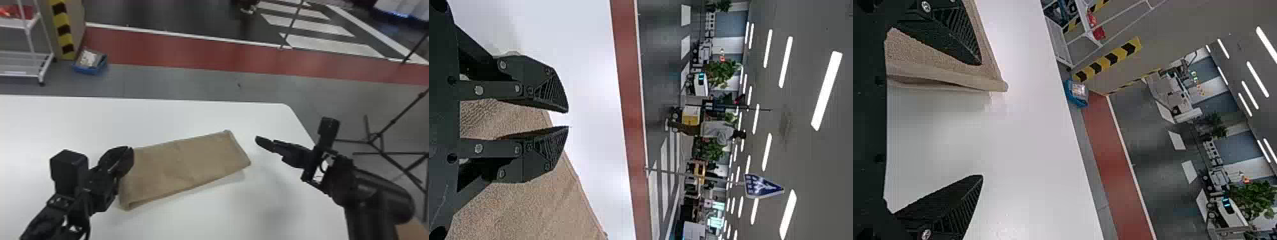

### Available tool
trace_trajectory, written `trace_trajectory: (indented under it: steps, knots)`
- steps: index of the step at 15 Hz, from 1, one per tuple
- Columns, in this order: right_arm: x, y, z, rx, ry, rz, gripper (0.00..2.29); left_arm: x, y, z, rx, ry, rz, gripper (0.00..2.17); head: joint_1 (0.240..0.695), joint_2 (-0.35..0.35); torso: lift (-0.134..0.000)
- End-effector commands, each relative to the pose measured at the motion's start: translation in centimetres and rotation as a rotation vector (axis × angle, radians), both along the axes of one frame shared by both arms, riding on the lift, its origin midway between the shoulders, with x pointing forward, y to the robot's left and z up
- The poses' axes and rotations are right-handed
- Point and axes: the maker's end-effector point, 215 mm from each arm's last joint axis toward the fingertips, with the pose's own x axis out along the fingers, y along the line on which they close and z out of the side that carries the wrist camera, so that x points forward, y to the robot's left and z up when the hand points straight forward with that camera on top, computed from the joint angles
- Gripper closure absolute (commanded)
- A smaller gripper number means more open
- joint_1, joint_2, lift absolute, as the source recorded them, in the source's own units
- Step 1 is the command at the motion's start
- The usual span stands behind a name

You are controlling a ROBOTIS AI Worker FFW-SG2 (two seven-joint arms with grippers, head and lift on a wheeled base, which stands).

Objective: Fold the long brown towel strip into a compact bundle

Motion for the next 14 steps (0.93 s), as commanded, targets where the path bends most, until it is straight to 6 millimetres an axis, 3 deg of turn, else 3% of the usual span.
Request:
trace_trajectory:
  steps: [1, 4, 9, 14]
  knots:
    - [0.1, 0.3, -0.9, 0.014, 0.025, 0.005, 0.07, 0.0, -0.7, -1.3, -0.001, 0.046, -0.022, 2.02, 0.695, -0.312, -0.107]
    - [0.4, 2.0, -1.8, -0.004, 0.047, 0.038, 0.07, -1.3, -2.0, -3.3, -0.023, 0.129, -0.083, 2.02, 0.695, -0.318, -0.107]
    - [1.4, 5.4, -3.3, -0.019, 0.078, 0.102, 0.1, -1.6, -1.9, -4.1, -0.004, 0.143, -0.089, 2.02, 0.695, -0.298, -0.107]
    - [1.4, 8.7, -4.8, -0.029, 0.136, 0.178, 0.47, -1.9, -1.6, -5.3, 0.013, 0.164, -0.087, 2.02, 0.695, -0.267, -0.107]
